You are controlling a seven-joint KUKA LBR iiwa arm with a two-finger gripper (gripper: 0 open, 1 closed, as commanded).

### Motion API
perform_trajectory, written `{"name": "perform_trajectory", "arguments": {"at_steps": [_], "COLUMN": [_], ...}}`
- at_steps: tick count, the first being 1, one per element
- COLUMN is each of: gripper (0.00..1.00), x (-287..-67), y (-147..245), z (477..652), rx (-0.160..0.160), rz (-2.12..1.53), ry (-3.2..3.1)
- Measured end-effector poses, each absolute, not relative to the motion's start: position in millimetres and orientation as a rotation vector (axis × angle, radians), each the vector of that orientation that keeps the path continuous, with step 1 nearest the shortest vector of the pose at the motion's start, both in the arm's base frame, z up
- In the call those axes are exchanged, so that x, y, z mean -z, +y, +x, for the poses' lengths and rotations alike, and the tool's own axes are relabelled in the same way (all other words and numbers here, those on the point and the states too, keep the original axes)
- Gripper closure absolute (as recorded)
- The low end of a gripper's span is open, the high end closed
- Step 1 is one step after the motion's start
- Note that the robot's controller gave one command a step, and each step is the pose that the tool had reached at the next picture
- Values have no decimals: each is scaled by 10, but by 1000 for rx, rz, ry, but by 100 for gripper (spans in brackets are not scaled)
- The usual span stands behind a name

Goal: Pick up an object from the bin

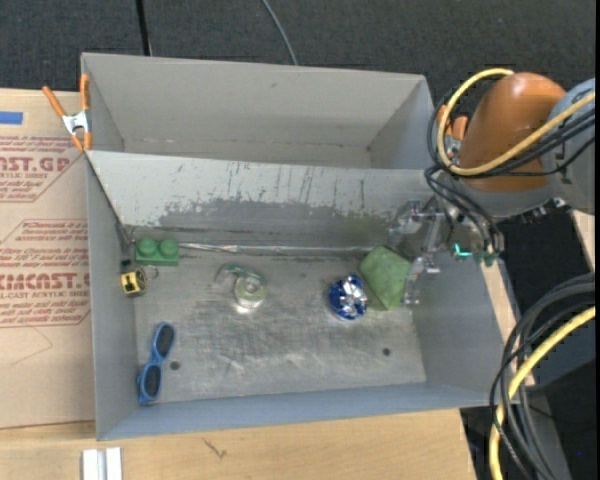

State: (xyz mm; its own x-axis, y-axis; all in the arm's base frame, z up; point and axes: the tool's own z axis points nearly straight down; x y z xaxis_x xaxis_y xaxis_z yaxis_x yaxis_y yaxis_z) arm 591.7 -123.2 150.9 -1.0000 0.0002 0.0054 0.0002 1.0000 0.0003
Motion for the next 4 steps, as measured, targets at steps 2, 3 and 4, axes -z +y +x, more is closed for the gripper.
{"name": "perform_trajectory", "arguments": {"at_steps": [2, 3, 4], "gripper": [100, 100, 0], "x": [-748, -755, -722], "y": [-960, -1096, -1128], "z": [5928, 5768, 5727], "rx": [-2, 14, 5], "rz": [81, 112, 116], "ry": [-3147, -3160, -3144]}}
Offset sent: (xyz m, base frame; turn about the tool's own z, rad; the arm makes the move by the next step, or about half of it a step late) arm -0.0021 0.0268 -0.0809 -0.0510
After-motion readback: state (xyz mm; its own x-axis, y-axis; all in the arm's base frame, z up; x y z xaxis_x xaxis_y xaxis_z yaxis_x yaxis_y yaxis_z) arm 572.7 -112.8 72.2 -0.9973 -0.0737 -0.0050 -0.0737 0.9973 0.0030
